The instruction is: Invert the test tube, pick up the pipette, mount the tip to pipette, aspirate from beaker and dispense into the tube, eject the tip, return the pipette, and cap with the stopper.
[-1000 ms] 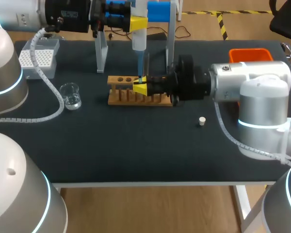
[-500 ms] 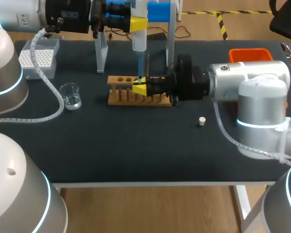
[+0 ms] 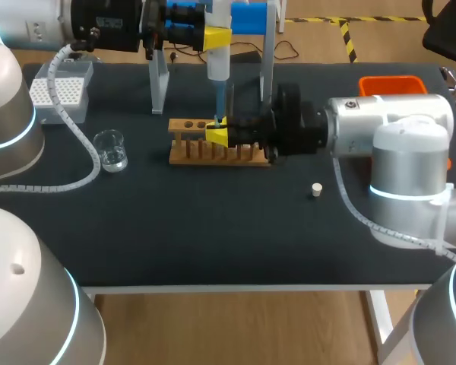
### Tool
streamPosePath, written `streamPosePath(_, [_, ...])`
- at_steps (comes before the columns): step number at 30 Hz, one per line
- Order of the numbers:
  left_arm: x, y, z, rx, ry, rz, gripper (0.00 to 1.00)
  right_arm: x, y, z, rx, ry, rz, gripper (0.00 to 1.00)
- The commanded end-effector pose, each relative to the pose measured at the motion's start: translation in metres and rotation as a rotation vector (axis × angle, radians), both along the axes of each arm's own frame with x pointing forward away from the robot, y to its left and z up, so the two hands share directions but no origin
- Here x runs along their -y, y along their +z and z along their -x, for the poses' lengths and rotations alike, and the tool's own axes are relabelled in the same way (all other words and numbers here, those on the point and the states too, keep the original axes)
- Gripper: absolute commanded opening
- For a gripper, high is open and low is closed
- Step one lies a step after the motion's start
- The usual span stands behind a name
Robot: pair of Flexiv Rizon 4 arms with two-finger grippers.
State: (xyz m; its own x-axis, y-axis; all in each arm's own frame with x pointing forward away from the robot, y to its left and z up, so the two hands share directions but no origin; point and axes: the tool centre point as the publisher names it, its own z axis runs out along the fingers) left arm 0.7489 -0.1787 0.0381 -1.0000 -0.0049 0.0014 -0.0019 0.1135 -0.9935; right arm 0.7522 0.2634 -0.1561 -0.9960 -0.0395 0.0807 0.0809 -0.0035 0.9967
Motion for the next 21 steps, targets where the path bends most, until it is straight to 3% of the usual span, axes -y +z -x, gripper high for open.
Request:
streamPosePath(1, [-0.001, 0.000, 0.000, 0.000, -0.002, -0.001, 0.00, 0.002, -0.005, 0.002, -0.010, -0.003, 0.005, 0.00])
streamPosePath(9, [-0.001, 0.000, 0.000, 0.000, -0.002, -0.001, 0.00, 0.003, -0.015, 0.003, -0.028, -0.008, 0.009, 0.00])
streamPosePath(21, [-0.001, 0.000, 0.000, 0.000, -0.002, -0.001, 0.00, 0.003, -0.005, 0.003, -0.011, -0.007, 0.005, 0.00])
